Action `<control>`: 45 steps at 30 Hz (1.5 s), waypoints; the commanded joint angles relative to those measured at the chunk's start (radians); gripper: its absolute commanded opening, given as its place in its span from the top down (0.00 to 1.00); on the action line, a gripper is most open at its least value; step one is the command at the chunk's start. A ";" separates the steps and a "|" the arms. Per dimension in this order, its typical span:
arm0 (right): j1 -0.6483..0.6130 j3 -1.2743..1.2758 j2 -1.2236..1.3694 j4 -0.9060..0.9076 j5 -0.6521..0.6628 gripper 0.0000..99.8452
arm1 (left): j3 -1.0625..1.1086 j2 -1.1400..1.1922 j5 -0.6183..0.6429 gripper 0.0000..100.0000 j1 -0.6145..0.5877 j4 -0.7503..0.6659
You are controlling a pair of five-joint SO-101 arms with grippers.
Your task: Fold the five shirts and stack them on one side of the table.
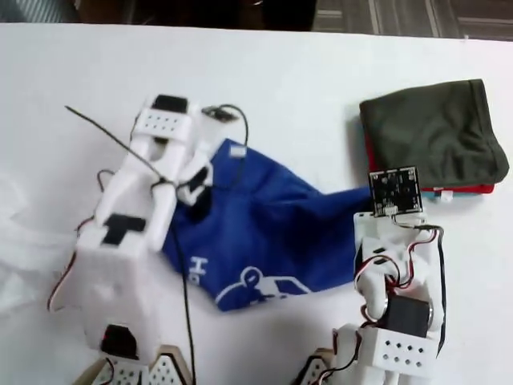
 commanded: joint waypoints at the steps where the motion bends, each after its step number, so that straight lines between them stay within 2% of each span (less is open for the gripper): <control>1: -0.008 -0.014 -0.016 0.001 0.000 0.98 | 0.275 -0.242 -0.023 0.79 -0.012 -0.094; 6: -0.012 -0.014 -0.016 0.002 0.000 0.98 | 0.486 -0.462 -0.068 0.79 -0.014 -0.120; 9: -0.012 -0.014 -0.016 0.007 0.000 0.98 | 0.521 -0.582 -0.112 0.79 -0.014 -0.120; 14: -0.012 -0.012 -0.016 0.007 0.000 0.98 | 0.519 -0.660 -0.094 0.76 -0.035 -0.178; 20: -0.013 -0.011 -0.016 0.008 0.000 0.98 | 0.519 -0.545 -0.002 0.73 -0.115 -0.342; 25: -0.013 -0.011 -0.016 0.008 0.000 0.98 | 0.466 -0.373 0.018 0.73 -0.164 -0.414; 31: -0.013 -0.011 -0.016 0.008 0.000 0.98 | 0.321 -0.166 0.018 0.73 -0.224 -0.410; 35: -0.013 -0.011 -0.016 0.008 0.000 0.98 | 0.303 -0.074 0.018 0.73 -0.206 -0.385; 43: -0.013 -0.011 -0.016 0.005 0.000 0.98 | 0.305 -0.043 0.018 0.73 -0.149 -0.385; 45: -0.013 -0.011 -0.016 0.005 0.000 0.98 | 0.308 -0.043 0.018 0.76 -0.150 -0.384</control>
